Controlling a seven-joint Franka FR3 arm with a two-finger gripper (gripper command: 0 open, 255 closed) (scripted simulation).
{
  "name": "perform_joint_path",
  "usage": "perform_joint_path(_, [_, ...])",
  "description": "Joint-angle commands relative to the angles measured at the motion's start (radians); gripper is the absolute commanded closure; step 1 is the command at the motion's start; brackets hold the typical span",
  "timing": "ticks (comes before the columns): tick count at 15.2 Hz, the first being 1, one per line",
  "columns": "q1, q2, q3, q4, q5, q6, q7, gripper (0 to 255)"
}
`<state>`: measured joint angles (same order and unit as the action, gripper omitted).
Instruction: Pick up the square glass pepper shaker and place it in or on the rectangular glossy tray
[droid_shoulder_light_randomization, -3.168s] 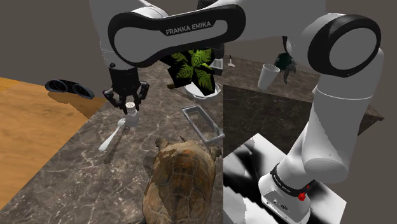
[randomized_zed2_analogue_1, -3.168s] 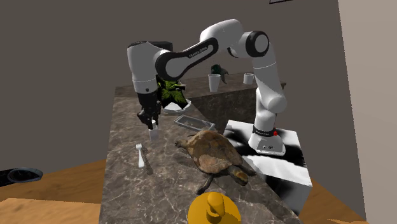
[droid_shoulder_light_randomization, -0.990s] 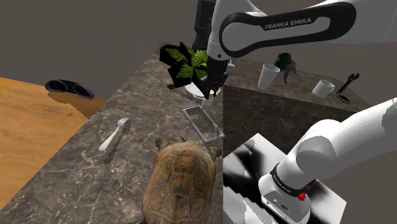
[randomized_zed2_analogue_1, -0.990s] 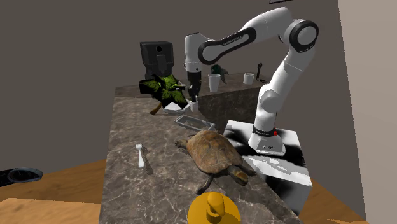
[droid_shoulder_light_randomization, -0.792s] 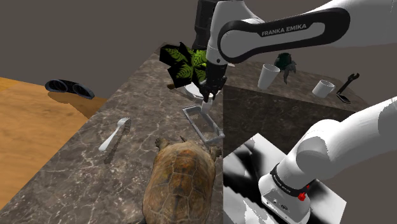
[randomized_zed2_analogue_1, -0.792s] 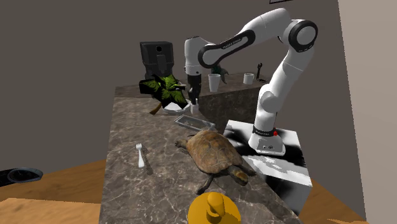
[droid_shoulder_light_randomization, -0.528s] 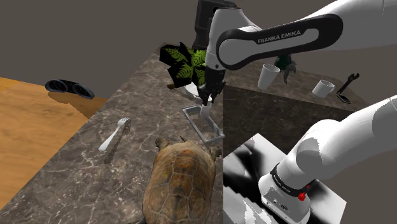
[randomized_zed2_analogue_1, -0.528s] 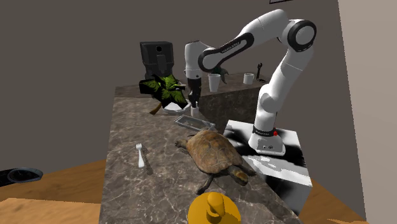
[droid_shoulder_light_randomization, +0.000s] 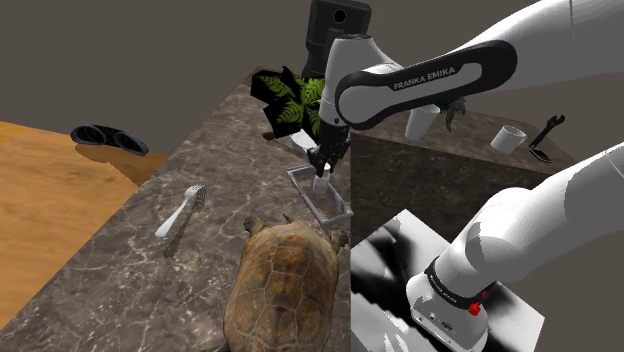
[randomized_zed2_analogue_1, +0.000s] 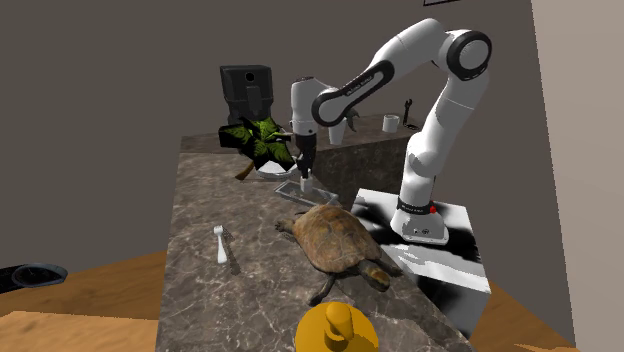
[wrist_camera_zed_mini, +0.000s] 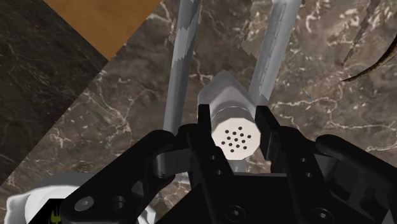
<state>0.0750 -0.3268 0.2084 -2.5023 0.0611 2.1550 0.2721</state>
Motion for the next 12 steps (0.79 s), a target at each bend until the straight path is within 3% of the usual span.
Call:
perform_joint_path(1, [-0.001,0.004,0.000,-0.002,-0.001,0.007,0.000,255])
perform_joint_path(6, [-0.001,0.004,0.000,-0.002,-0.001,0.007,0.000,255])
perform_joint_path(7, [-0.001,0.004,0.000,-0.002,-0.001,0.007,0.000,0])
perform_joint_path(12, [-0.001,0.004,0.000,-0.002,-0.001,0.007,0.000,0])
